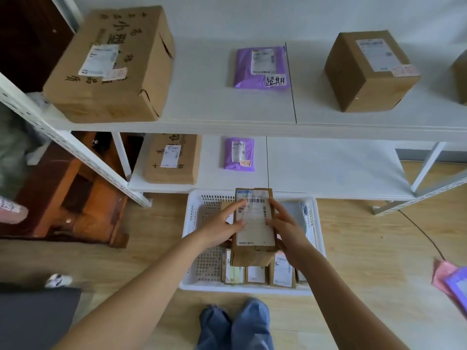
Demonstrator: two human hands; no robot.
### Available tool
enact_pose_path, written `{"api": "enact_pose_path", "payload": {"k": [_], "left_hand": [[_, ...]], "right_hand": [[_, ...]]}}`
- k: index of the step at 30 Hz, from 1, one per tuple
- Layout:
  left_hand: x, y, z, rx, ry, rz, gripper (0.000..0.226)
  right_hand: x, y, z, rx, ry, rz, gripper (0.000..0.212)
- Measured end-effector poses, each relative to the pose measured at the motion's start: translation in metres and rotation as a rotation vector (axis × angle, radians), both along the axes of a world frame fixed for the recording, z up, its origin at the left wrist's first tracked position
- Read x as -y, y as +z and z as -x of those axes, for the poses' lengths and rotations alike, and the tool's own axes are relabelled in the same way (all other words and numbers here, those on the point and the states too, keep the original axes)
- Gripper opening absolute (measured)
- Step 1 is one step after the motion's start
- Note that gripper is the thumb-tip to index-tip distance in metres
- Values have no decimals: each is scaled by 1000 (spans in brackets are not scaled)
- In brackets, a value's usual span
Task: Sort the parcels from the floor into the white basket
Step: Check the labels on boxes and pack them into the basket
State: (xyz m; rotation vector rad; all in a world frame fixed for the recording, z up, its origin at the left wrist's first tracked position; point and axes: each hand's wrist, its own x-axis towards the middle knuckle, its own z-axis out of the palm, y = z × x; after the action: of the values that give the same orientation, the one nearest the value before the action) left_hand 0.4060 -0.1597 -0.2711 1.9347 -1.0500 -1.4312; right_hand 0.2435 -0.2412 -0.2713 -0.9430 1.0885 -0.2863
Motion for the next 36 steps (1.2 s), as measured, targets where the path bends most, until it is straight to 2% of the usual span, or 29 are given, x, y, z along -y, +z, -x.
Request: {"api": "enact_pose_path", "payload": {"k": [6, 15, 21, 28, 31, 36], "left_hand": [[-11, -50, -20, -73, 94, -48, 47], [-53, -170, -65, -242, 305, -213, 57], [-75, -272, -87, -201, 412, -288, 55], [-79, -386, -96, -132, 312, -361, 68], [-85, -442, -91, -59, 227, -398, 67], [-85, -512, -86, 84, 152, -407, 67]], "right_hand": [[-4, -51, -20, -13, 41, -46, 51], [-46, -174, -78, -96, 95, -119, 55], [-79, -270, -109, -196, 141, -191, 57], [-97, -395, -128, -267, 168, -104, 66], [-102, -445, -130, -365, 150, -91, 67], [-107, -510, -141, -518, 273, -5, 71]]}}
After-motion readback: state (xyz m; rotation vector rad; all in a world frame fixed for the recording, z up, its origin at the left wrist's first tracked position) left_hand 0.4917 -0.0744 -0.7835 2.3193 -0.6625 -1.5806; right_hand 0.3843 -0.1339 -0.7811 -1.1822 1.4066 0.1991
